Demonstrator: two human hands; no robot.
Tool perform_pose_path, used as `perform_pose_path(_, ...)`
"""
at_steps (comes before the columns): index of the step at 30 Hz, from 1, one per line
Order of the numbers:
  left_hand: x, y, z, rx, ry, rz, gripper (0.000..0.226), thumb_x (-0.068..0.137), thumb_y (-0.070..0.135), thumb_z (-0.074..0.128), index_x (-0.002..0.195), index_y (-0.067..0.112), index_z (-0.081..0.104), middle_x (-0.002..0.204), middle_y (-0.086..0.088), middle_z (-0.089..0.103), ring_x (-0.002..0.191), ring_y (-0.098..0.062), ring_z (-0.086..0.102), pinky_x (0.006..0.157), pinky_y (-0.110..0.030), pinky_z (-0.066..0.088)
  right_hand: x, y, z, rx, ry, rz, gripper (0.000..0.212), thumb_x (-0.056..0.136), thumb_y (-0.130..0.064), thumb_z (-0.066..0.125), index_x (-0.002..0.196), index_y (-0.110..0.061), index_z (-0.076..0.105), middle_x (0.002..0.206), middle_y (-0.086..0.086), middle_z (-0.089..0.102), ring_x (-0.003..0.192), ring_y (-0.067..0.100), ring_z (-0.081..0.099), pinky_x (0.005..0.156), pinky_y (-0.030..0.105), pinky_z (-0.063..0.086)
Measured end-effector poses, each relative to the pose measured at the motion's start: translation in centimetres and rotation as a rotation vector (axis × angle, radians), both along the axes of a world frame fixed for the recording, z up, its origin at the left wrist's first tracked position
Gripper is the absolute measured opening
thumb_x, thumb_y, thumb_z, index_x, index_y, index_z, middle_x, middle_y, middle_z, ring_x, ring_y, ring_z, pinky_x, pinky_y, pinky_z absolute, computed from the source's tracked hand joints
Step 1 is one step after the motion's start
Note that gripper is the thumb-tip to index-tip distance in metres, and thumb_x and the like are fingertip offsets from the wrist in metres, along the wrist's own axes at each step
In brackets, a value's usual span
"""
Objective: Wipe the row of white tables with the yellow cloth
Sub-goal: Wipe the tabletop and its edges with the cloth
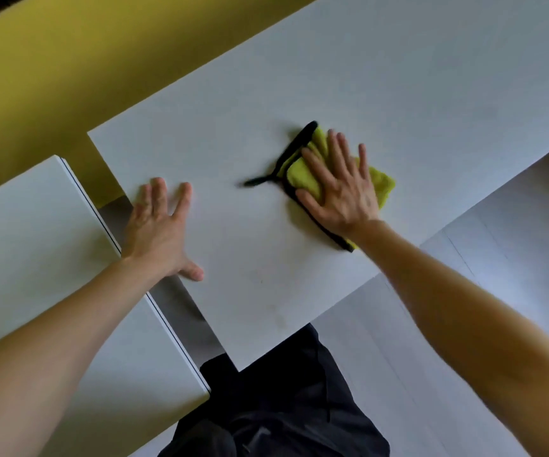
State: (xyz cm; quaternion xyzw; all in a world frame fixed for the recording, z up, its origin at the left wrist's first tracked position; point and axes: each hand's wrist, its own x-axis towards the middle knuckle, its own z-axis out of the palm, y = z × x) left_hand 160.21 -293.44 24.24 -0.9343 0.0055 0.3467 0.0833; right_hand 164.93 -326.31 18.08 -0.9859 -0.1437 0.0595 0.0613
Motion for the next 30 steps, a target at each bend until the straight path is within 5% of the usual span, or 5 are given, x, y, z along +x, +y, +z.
perform_pose_path(8, -0.1, 0.1, -0.6, 0.013, -0.013, 0.030, 0.188, 0.040, 0.086, 0.093, 0.164, 0.029, -0.035, 0.177, -0.025, -0.023, 0.166, -0.044, -0.019, 0.138, -0.049, 0.003, -3.7, 3.9, -0.6, 0.097, -0.017, -0.223, 0.080, 0.104, -0.061, 0.048, 0.170, -0.020, 0.033, 0.180, 0.023, 0.006, 0.168, 0.043, 0.004, 0.132, 0.065, 0.007)
perform_pose_path(14, 0.0, 0.0, -0.7, 0.024, -0.005, 0.009, 0.186, 0.042, 0.087, 0.092, 0.165, 0.026, -0.033, 0.175, -0.029, -0.024, 0.165, -0.046, -0.019, 0.137, -0.051, 0.001, -12.2, 8.4, -0.4, 0.171, 0.061, 0.291, 0.077, 0.105, -0.061, 0.053, 0.172, -0.030, 0.029, 0.182, 0.013, 0.005, 0.169, 0.032, 0.002, 0.135, 0.060, 0.008)
perform_pose_path(19, -0.3, 0.5, -1.0, -0.006, -0.034, 0.006, 0.186, 0.039, 0.090, 0.091, 0.166, 0.029, -0.031, 0.176, -0.026, -0.023, 0.166, -0.043, -0.018, 0.138, -0.051, 0.003, -4.4, -4.1, -0.7, 0.026, -0.006, -0.260, 0.081, 0.104, -0.072, 0.046, 0.171, -0.030, 0.031, 0.182, 0.015, 0.006, 0.169, 0.032, 0.003, 0.135, 0.061, 0.007)
perform_pose_path(23, -0.5, 1.1, -1.4, -0.072, -0.070, 0.039, 0.185, 0.036, 0.085, 0.095, 0.168, 0.035, -0.025, 0.179, -0.021, -0.022, 0.167, -0.040, -0.017, 0.137, -0.052, 0.008, -7.4, 1.0, -0.8, 0.084, -0.070, -0.454, 0.081, 0.104, -0.062, 0.048, 0.171, -0.018, 0.033, 0.180, 0.021, 0.011, 0.168, 0.039, 0.008, 0.133, 0.063, 0.011)
perform_pose_path(30, -1.8, 1.3, -1.0, -0.143, -0.187, 0.187, 0.167, 0.046, 0.057, 0.108, 0.172, 0.041, -0.001, 0.180, -0.012, -0.014, 0.169, -0.035, -0.003, 0.132, -0.054, 0.027, -18.2, 11.9, -0.4, 0.182, 0.089, 0.161, 0.083, 0.103, -0.057, 0.054, 0.173, -0.024, 0.025, 0.182, 0.014, 0.001, 0.169, 0.037, -0.005, 0.133, 0.065, 0.008)
